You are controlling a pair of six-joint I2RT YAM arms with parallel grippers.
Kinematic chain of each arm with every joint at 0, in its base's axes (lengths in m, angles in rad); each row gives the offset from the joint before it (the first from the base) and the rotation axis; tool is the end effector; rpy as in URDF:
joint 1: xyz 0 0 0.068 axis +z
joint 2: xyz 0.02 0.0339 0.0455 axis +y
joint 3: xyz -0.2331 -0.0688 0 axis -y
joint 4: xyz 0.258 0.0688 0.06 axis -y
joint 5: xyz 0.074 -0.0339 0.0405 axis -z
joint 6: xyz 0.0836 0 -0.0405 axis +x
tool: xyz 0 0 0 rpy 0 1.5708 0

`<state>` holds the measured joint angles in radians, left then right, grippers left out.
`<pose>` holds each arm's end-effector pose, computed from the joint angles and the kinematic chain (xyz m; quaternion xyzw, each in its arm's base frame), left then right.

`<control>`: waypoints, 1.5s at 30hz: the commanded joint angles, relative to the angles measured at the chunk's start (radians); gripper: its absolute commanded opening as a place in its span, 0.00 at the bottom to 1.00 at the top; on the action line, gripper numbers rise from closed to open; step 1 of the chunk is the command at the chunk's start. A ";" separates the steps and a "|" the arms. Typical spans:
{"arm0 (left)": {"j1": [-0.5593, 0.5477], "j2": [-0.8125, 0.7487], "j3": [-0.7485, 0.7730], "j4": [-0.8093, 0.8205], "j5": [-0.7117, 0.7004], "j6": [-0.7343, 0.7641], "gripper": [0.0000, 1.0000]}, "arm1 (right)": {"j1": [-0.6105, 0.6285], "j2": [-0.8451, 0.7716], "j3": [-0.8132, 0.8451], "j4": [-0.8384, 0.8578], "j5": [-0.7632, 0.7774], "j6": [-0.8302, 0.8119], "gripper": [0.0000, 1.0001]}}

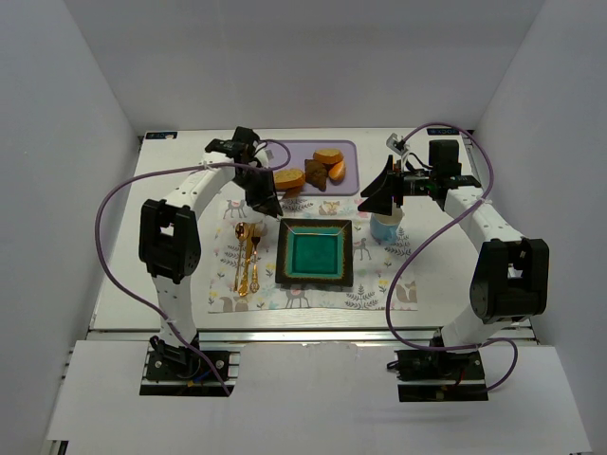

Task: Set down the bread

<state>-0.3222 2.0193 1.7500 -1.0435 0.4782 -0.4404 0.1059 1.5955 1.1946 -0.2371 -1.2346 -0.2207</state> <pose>0.3896 -0.1706 0.1694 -0.0265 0.9636 -0.2645 0.0286 0.3579 0.1174 0.2406 -0.3752 0.6763 0.4951 0.3957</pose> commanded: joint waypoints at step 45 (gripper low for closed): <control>-0.040 0.134 0.083 0.160 -0.431 0.089 0.00 | -0.002 -0.008 0.007 0.002 -0.046 -0.016 0.81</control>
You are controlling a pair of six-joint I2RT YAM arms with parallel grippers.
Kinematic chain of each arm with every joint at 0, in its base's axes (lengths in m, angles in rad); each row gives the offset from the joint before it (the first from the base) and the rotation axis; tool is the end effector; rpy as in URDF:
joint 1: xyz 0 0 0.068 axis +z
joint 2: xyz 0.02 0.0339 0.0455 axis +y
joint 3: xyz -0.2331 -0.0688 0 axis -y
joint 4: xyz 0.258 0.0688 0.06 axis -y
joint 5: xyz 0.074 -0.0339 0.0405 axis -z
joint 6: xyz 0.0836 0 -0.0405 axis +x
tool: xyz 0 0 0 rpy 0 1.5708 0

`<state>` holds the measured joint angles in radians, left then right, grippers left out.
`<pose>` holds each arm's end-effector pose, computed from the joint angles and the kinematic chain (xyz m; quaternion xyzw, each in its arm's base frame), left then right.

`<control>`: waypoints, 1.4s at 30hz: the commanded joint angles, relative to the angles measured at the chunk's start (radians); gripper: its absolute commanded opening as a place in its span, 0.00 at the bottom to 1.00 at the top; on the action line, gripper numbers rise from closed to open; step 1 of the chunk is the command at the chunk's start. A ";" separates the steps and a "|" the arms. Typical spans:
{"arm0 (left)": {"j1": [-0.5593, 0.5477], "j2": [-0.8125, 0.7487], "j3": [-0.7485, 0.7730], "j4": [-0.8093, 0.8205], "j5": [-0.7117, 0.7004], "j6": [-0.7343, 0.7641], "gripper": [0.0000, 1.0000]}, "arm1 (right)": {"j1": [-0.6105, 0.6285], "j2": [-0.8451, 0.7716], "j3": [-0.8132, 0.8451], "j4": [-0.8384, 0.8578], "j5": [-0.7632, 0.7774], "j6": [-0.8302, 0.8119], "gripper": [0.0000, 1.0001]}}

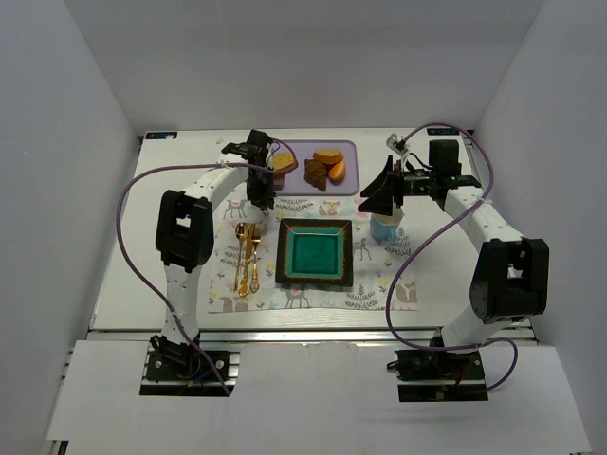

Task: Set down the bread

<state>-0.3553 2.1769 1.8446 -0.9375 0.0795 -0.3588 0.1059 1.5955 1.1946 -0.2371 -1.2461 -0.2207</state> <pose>0.4317 -0.1673 0.1274 0.0042 0.9879 -0.0892 0.1266 0.3571 0.1176 0.2411 -0.3768 0.6731 0.4994 0.3945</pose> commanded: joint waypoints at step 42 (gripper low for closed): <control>-0.013 -0.377 -0.498 0.571 -0.066 0.106 0.00 | 0.008 0.015 0.040 -0.087 -0.038 -0.094 0.88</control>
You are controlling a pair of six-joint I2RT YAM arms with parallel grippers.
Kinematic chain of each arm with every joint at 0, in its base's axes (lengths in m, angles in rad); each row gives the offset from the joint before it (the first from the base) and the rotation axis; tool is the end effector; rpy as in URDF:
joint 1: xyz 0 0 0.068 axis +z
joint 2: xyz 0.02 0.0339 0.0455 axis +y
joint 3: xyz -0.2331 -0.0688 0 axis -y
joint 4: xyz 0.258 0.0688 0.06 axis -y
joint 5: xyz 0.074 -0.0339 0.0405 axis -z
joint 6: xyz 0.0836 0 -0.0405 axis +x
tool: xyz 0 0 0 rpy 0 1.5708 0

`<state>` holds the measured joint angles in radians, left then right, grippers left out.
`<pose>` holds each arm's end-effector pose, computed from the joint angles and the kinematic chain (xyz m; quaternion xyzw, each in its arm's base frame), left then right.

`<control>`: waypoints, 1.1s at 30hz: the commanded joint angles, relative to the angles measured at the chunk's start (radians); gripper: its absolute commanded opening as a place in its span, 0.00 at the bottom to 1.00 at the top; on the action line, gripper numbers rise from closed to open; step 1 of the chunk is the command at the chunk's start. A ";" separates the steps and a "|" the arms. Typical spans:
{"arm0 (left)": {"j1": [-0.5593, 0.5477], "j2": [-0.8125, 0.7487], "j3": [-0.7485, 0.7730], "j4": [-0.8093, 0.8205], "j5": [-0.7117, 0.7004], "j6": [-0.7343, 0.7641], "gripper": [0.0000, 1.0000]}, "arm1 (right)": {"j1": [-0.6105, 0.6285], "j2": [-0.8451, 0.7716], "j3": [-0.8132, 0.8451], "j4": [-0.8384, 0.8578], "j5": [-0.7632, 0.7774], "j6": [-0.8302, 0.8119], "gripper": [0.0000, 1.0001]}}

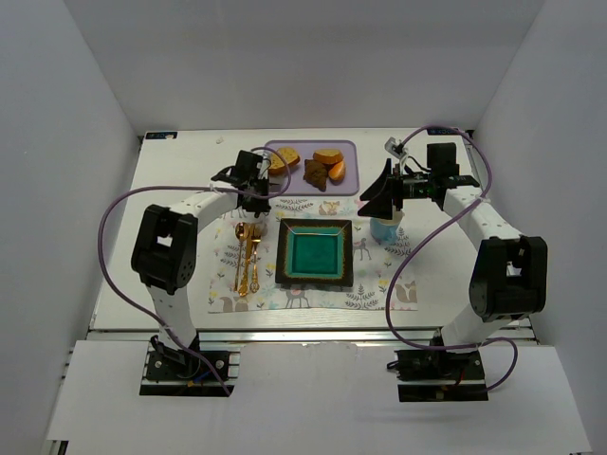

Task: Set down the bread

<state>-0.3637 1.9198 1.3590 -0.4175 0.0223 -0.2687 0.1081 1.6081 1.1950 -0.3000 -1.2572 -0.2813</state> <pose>0.4088 -0.1576 0.1154 0.0487 0.9551 -0.1009 0.2741 0.3538 0.1184 0.2325 -0.3822 0.6744 0.5037 0.3813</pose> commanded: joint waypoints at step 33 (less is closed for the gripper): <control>-0.181 -0.637 -0.357 -0.144 0.111 0.068 0.00 | 0.004 0.055 0.190 -0.231 0.085 -0.233 0.89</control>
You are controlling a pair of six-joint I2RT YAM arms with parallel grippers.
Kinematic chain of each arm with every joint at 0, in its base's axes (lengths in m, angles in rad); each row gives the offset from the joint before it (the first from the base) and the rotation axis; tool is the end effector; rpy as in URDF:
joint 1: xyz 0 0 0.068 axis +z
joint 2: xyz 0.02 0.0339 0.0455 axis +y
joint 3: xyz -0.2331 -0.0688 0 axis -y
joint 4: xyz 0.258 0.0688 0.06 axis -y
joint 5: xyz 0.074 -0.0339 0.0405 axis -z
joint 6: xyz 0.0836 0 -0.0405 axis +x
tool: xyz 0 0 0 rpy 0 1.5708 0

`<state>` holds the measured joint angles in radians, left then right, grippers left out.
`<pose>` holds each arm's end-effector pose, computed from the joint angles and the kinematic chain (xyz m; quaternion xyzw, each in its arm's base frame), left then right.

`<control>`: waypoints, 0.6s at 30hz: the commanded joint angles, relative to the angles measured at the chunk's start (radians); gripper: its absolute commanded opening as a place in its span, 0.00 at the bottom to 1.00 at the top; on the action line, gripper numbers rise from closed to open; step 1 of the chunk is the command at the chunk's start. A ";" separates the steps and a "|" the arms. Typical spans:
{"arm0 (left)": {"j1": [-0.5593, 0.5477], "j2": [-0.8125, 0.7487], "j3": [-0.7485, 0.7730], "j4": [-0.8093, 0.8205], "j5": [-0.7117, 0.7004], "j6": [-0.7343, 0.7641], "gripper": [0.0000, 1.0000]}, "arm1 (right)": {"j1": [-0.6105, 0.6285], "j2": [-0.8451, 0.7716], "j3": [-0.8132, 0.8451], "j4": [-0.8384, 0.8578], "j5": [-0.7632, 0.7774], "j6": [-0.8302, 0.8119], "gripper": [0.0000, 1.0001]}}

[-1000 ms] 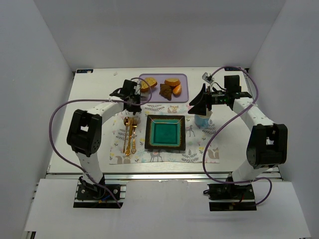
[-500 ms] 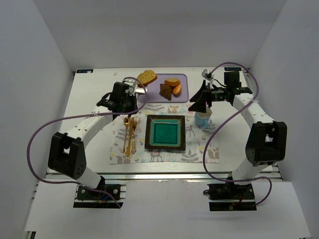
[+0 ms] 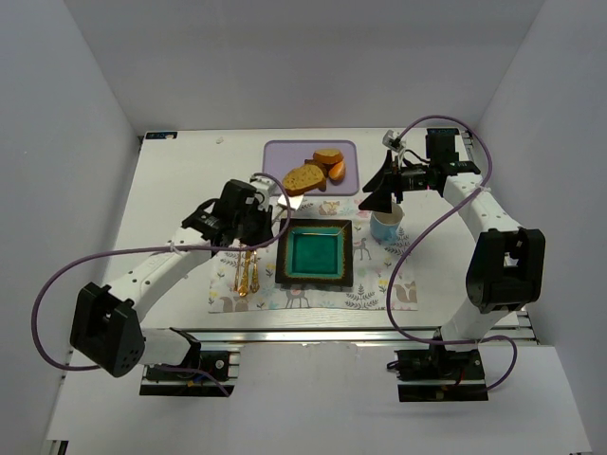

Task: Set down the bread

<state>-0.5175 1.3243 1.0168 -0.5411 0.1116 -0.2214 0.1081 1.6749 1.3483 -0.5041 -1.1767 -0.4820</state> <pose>0.2831 -0.1718 0.2008 0.1573 0.9209 -0.1760 0.3101 0.3688 0.1177 0.2410 -0.4176 0.6837 0.4525 0.3918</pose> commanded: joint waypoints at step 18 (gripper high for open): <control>-0.265 0.049 -0.011 -0.258 -0.156 0.073 0.00 | -0.005 -0.035 0.031 -0.047 0.035 -0.078 0.89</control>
<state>-0.7586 1.3605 0.9752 -0.7498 0.0219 -0.1677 0.1066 1.6745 1.3483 -0.5343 -1.1301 -0.5362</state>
